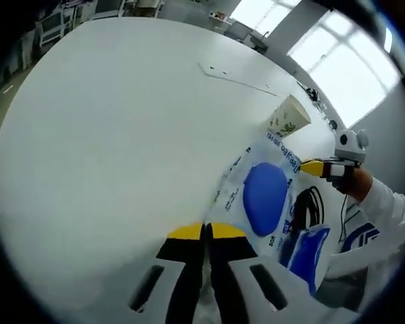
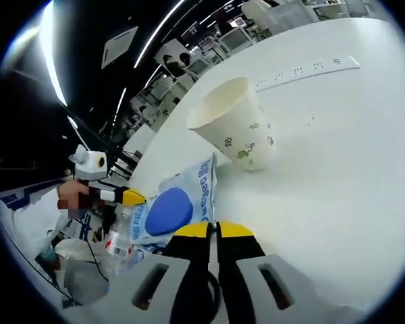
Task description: Arrange the tabletop items into an orderly group along one side of the table until the central work area is clear of visible clutter.
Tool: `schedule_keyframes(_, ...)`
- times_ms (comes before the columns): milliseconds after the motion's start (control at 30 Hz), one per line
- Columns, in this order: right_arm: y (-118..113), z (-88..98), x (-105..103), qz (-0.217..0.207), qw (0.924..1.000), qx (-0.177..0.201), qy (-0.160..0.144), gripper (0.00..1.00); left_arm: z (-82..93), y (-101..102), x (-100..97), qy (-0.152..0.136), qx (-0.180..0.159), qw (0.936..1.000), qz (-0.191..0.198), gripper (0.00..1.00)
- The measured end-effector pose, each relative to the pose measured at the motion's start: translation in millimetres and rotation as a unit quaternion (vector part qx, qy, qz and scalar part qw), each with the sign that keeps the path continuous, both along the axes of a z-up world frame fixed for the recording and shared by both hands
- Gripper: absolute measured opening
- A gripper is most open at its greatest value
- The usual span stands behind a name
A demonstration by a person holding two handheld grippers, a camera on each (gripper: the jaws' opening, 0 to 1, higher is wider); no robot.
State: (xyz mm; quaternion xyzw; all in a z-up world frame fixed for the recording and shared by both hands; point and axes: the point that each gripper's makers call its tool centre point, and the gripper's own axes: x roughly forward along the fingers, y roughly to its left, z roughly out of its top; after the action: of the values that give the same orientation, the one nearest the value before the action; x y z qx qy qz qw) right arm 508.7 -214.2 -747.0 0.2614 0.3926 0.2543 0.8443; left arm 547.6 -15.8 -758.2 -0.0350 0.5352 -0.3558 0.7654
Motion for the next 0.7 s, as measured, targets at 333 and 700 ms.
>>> schedule_keyframes(333,2.2,4.2,0.7,-0.003,1.0000,0.005,-0.003,0.00,1.2,0.3,0.7,0.008,-0.006,0.9999,0.014,0.00)
schedule_keyframes(700,11.4,13.0,1.9,0.004,0.9998,0.015,-0.010,0.00,7.6,7.3,4.0,0.001,-0.012,0.9994,0.031,0.00)
